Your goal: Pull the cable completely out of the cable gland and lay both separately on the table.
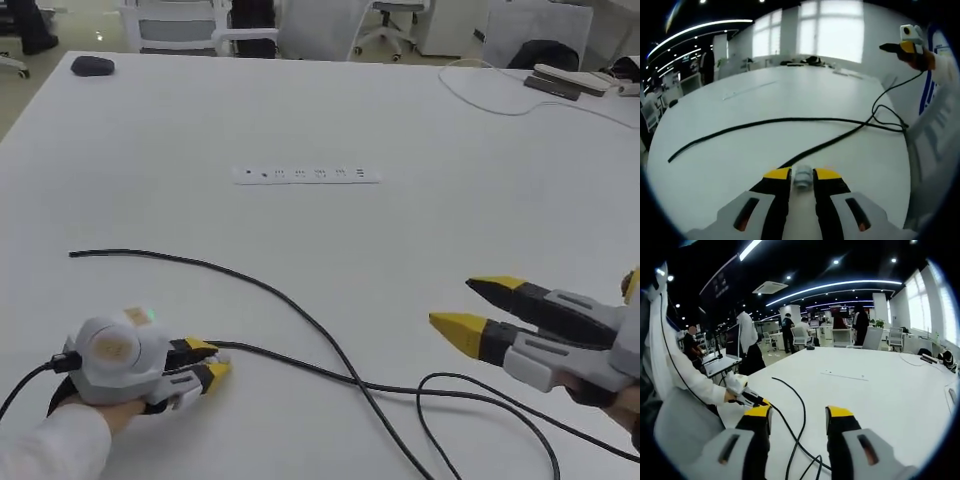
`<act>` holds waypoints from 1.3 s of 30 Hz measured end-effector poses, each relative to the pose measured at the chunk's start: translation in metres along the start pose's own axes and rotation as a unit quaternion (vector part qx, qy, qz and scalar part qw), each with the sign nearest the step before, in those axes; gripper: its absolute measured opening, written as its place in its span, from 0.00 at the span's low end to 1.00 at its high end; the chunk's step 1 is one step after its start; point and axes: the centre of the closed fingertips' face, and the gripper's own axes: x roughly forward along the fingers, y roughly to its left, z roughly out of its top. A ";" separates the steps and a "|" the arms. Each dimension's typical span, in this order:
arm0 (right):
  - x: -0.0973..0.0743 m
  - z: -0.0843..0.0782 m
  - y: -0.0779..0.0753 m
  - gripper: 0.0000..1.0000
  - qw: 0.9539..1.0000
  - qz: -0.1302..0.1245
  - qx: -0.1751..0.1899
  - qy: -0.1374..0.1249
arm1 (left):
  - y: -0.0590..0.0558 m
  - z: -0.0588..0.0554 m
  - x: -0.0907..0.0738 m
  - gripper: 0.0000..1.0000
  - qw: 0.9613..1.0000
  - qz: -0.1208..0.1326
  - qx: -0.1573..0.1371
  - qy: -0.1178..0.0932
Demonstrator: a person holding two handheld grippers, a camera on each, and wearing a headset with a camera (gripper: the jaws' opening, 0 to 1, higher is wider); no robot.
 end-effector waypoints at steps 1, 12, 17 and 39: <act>0.000 0.001 0.000 0.46 1.000 0.001 0.000 -0.002 | 0.000 0.005 -0.005 0.21 1.000 0.000 -0.001 -0.005; 0.000 0.004 0.012 0.49 1.000 0.018 0.011 0.004 | -0.003 0.047 -0.105 0.43 0.998 0.032 -0.018 -0.053; -0.005 -0.001 0.017 0.56 1.000 0.024 0.011 0.012 | -0.006 0.046 -0.144 0.57 0.997 0.056 -0.031 -0.043; -0.053 -0.062 0.012 0.68 0.996 -0.007 0.029 0.080 | -0.046 0.023 -0.223 0.81 0.986 0.086 -0.130 -0.053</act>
